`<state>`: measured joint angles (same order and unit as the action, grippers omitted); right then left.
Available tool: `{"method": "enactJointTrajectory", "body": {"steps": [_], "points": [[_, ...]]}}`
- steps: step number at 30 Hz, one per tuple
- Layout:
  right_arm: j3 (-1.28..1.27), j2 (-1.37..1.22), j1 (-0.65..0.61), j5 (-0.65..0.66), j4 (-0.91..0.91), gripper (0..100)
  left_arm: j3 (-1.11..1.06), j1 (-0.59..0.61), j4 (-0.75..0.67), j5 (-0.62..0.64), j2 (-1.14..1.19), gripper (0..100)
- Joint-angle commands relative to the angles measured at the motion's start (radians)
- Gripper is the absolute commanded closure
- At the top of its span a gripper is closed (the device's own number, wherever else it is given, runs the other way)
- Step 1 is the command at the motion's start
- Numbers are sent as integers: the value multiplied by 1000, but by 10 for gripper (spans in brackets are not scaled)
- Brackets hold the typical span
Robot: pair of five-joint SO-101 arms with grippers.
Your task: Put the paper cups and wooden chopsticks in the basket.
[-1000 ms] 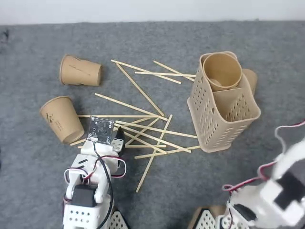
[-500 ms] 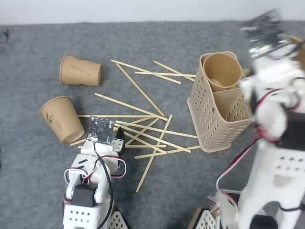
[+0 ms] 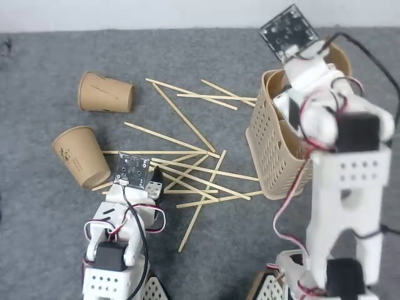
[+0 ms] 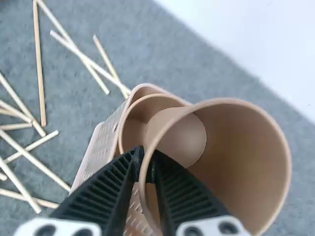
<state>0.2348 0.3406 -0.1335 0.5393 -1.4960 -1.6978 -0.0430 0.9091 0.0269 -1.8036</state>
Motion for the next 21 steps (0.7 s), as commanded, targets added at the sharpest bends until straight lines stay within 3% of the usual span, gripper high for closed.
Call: {"method": "enactJointTrajectory", "body": {"steps": [1, 8, 14, 18, 21], "points": [[57, -51, -16, -31, 15, 991, 15, -5, 6, -9, -11, 909], [57, -154, -22, -106, 5, 969, 15, -8, 6, -9, -11, 909], [57, -76, -42, -115, 13, 684, 15, -8, 6, -9, -11, 909], [83, 39, -19, -63, 19, 696, 15, -5, 6, -9, -11, 909], [95, 90, 99, -66, 94, 742, 15, -5, 6, -9, -11, 909]]}}
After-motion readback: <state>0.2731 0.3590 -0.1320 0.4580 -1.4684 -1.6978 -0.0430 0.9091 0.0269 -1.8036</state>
